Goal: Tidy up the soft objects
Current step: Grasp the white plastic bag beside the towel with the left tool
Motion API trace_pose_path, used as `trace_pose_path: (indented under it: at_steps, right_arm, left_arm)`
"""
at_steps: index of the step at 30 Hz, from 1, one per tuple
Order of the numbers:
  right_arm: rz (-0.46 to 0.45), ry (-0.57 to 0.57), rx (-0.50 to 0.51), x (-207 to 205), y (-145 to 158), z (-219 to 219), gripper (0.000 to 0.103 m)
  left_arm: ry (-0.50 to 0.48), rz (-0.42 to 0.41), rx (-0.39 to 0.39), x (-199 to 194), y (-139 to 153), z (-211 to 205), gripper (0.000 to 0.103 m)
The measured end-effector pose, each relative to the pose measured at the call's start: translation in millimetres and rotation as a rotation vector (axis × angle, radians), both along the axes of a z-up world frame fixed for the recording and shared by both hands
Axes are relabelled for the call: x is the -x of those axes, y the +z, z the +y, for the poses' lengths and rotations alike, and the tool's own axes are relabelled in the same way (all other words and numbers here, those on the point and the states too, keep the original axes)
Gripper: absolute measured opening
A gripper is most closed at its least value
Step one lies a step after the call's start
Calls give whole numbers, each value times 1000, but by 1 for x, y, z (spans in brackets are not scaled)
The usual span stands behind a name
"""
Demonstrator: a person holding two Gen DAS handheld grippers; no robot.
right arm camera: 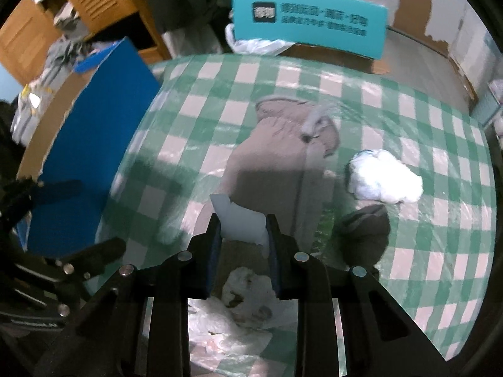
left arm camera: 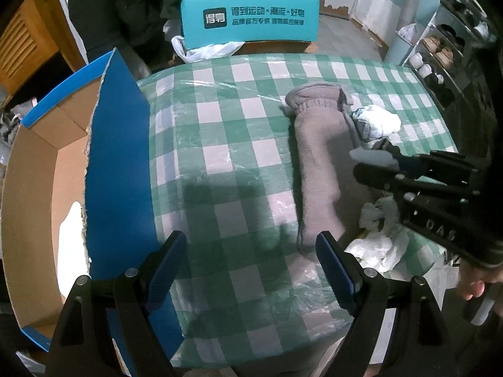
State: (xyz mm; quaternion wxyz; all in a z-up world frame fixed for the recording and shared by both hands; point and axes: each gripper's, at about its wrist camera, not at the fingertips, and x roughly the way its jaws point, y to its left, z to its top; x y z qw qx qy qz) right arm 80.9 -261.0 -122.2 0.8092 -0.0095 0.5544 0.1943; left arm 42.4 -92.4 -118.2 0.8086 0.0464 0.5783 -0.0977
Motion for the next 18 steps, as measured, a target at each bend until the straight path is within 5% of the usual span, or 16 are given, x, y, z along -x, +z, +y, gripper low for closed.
trace_pose_path:
  at_steps: [18]
  right_arm:
    - [18,-136,47,40,10,-62,25]
  left_arm:
    - [-109,15,57,16,-1,-54,86]
